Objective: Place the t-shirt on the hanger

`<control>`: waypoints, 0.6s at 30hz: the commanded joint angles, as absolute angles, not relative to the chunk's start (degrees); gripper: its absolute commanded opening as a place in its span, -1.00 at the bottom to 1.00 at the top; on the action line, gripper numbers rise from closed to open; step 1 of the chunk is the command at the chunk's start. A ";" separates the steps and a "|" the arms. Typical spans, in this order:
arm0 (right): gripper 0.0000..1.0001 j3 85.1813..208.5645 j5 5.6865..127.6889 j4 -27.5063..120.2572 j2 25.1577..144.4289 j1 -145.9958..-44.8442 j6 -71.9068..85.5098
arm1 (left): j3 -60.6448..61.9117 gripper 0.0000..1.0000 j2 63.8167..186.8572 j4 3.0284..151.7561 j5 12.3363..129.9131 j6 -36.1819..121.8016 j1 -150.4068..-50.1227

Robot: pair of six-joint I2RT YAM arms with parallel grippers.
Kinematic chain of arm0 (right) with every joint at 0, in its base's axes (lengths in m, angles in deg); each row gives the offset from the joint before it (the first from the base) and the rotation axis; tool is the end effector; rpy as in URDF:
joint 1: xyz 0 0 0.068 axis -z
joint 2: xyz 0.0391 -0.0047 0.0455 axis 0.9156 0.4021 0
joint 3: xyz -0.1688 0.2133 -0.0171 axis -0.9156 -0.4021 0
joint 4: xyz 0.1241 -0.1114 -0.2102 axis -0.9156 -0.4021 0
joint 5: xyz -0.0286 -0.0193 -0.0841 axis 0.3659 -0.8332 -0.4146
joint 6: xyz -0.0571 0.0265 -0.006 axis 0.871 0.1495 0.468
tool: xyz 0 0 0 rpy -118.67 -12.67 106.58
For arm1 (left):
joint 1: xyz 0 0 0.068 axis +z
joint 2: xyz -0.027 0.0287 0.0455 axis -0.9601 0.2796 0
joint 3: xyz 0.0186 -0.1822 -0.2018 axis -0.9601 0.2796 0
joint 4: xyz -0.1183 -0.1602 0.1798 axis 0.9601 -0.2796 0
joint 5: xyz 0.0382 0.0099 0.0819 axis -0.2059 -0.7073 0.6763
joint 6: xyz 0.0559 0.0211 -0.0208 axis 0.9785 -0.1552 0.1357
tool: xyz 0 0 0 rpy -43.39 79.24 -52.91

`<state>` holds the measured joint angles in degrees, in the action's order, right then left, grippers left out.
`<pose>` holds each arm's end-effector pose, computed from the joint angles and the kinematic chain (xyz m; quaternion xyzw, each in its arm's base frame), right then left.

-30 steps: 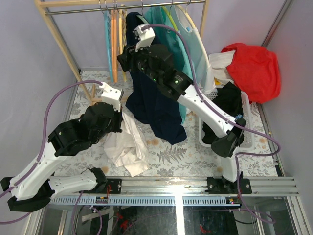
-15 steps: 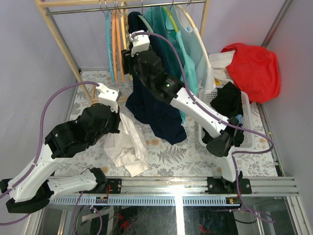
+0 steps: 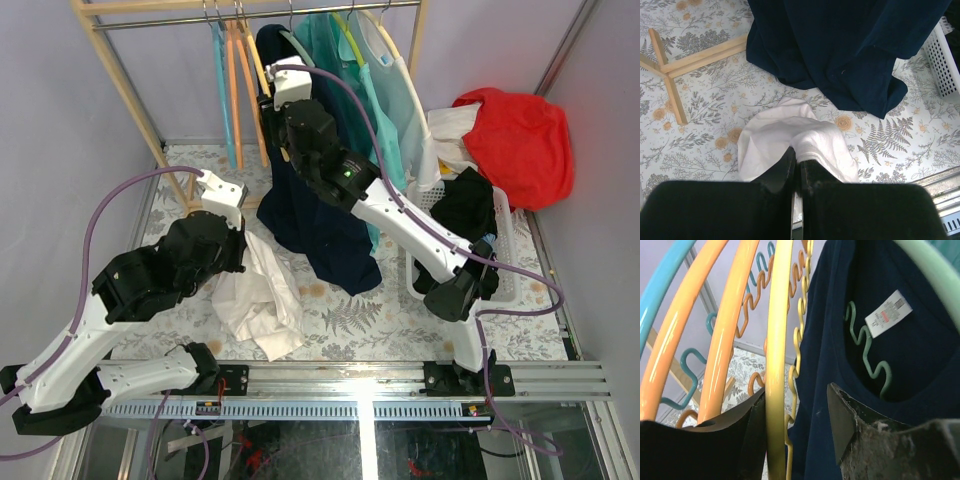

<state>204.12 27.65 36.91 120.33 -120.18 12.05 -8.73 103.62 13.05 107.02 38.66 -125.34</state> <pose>0.3023 0.3716 0.4900 -0.1027 0.6658 0.1735 0.7183 0.1143 -0.1078 0.4308 0.1584 0.8515 -0.0751 0.4941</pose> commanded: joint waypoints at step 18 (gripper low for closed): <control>-0.04 212.52 31.54 41.14 123.16 -116.64 11.75 | -10.88 -1.00 103.24 13.00 108.57 39.14 -124.82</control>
<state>209.95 29.97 37.47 122.41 -117.06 11.88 -9.04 103.64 12.57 107.13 38.66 -125.34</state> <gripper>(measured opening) 0.460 0.007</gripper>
